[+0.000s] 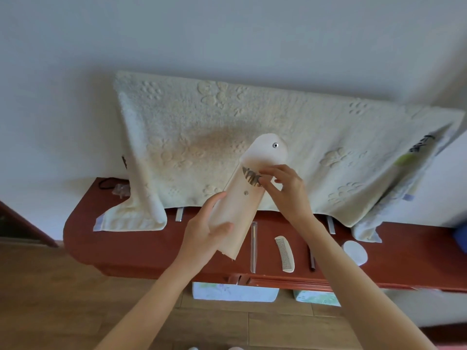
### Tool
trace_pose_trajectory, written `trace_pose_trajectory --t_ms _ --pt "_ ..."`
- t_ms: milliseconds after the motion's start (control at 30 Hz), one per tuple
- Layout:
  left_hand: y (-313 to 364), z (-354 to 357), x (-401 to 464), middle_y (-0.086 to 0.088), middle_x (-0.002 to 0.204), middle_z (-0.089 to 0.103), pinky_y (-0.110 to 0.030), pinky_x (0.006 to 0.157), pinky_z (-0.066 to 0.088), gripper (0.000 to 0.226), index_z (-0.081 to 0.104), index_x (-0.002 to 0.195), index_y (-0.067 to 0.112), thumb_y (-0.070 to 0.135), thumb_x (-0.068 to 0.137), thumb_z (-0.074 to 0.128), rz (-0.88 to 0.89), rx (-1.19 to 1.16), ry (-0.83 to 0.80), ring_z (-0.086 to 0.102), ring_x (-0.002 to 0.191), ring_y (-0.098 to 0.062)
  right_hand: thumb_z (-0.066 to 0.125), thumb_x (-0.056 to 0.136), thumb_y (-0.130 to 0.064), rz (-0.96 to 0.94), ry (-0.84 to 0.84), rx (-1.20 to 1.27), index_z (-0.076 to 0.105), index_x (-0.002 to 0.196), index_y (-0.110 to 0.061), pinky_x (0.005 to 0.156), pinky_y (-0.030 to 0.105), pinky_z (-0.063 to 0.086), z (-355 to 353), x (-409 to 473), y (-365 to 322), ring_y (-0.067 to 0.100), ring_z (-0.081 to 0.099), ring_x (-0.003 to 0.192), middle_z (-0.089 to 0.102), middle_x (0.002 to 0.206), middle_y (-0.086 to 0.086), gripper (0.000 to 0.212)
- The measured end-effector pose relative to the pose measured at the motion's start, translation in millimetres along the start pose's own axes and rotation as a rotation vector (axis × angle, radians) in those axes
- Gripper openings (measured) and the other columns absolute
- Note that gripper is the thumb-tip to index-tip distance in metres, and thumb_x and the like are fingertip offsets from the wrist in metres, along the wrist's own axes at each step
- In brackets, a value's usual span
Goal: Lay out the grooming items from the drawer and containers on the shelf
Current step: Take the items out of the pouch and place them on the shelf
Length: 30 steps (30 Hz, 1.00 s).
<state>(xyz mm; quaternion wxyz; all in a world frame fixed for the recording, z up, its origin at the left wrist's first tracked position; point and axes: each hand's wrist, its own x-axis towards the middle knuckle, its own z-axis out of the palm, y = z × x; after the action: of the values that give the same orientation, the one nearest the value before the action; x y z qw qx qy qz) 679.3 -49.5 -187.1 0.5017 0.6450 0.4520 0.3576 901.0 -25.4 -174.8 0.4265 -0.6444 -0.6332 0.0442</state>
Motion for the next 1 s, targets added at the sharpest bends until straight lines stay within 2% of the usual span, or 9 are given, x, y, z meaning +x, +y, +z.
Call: trace_pose_trajectory --t_ms 133,233,300,433,533,600,733,900,1000 --pt "1.2 2.9 2.5 0.024 0.110 0.055 -0.010 0.072 0.045 0.057 0.047 0.128 0.044 0.012 0.084 0.065 0.005 0.030 -0.012 0.053 0.096 0.010 0.069 0.085 -0.020 0.086 -0.006 0.063 0.073 0.096 -0.018 0.076 0.028 0.050 -6.3 2.3 -3.7 0.014 0.059 0.092 0.067 0.096 -0.006 0.012" --pt "-2.2 2.5 3.1 0.023 0.110 0.056 -0.021 0.079 0.048 0.058 0.046 0.127 0.048 0.015 0.084 0.066 0.008 0.057 -0.002 0.056 0.096 0.004 0.070 0.084 -0.020 0.179 -0.008 0.132 0.071 0.088 -0.026 0.072 0.018 0.047 -7.3 3.6 -7.2 0.006 0.062 0.086 0.066 0.089 -0.015 0.008" --pt "-4.6 1.3 2.1 0.023 0.109 0.055 -0.028 0.082 0.050 0.058 0.045 0.127 0.049 0.016 0.084 0.066 0.013 0.089 0.004 0.057 0.097 0.000 0.070 0.084 -0.019 0.225 0.006 0.139 0.071 0.086 -0.025 0.068 0.010 0.044 -4.4 3.7 -8.5 0.004 0.062 0.081 0.066 0.084 -0.017 0.006" --pt "-8.7 -2.0 0.8 0.025 0.106 0.053 -0.026 0.078 0.048 0.058 0.043 0.128 0.049 0.017 0.085 0.065 0.001 0.148 0.018 0.056 0.095 0.000 0.070 0.084 -0.018 0.236 0.014 0.100 0.072 0.087 -0.015 0.065 0.008 0.041 4.4 1.9 -13.1 0.004 0.059 0.074 0.067 0.082 -0.009 0.005" --pt "-12.0 -3.7 -0.6 0.022 0.109 0.055 -0.027 0.079 0.049 0.057 0.044 0.125 0.052 0.017 0.085 0.065 -0.027 0.128 0.019 0.056 0.095 0.000 0.070 0.083 -0.016 0.241 0.028 0.101 0.071 0.087 -0.012 0.065 0.005 0.039 10.2 -1.0 -16.8 0.001 0.056 0.069 0.064 0.079 -0.010 0.006" --pt "-13.4 -4.2 -1.1 0.020 0.111 0.055 -0.025 0.079 0.048 0.057 0.044 0.125 0.052 0.017 0.085 0.065 -0.042 0.106 0.027 0.056 0.097 0.000 0.071 0.083 -0.019 0.257 0.036 0.109 0.071 0.086 -0.012 0.067 0.008 0.040 12.7 -3.3 -16.3 0.003 0.056 0.072 0.063 0.080 -0.011 0.008" --pt "-15.0 -1.9 -1.2 0.021 0.112 0.055 -0.024 0.079 0.049 0.057 0.045 0.125 0.051 0.016 0.085 0.065 -0.055 0.076 0.038 0.055 0.095 0.003 0.072 0.082 -0.022 0.251 -0.008 0.073 0.070 0.086 -0.013 0.069 0.023 0.045 17.6 -5.4 -8.0 0.012 0.058 0.083 0.066 0.087 -0.007 0.010" --pt "-16.8 5.2 -2.7 0.021 0.111 0.056 -0.018 0.073 0.048 0.055 0.046 0.126 0.047 0.016 0.085 0.066 -0.058 0.061 0.019 0.056 0.093 0.005 0.068 0.085 -0.018 0.205 -0.049 -0.002 0.068 0.085 -0.006 0.068 0.023 0.038 24.5 -5.5 6.4 0.018 0.055 0.090 0.065 0.094 0.001 0.012" --pt "-15.8 9.5 -4.7 0.022 0.113 0.055 -0.013 0.072 0.048 0.055 0.047 0.126 0.045 0.014 0.085 0.066 -0.070 0.046 -0.002 0.056 0.094 0.008 0.067 0.085 -0.018 0.200 -0.002 -0.029 0.065 0.081 -0.003 0.066 0.027 0.041 23.2 -0.1 15.2 0.022 0.055 0.085 0.062 0.087 0.003 0.015"
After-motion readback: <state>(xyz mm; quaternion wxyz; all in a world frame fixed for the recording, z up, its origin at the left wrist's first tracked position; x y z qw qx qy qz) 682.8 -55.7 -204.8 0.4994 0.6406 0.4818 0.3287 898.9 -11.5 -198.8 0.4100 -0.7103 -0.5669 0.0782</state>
